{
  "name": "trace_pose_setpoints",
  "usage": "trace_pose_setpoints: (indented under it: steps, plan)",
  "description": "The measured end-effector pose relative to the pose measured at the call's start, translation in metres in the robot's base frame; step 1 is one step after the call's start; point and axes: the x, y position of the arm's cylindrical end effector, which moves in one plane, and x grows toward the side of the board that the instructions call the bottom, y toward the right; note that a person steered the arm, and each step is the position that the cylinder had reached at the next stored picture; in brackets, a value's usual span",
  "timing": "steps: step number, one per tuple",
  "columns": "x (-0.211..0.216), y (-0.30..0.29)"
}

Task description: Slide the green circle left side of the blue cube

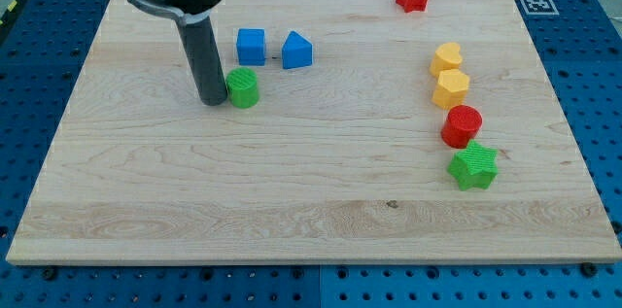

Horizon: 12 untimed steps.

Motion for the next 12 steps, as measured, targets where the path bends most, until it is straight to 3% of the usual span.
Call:
trace_pose_setpoints:
  steps: [2,3,6,12]
  plan:
    - [0.022,-0.022]
    - [0.022,0.028]
    - [0.026,0.088]
    - [-0.029,0.019]
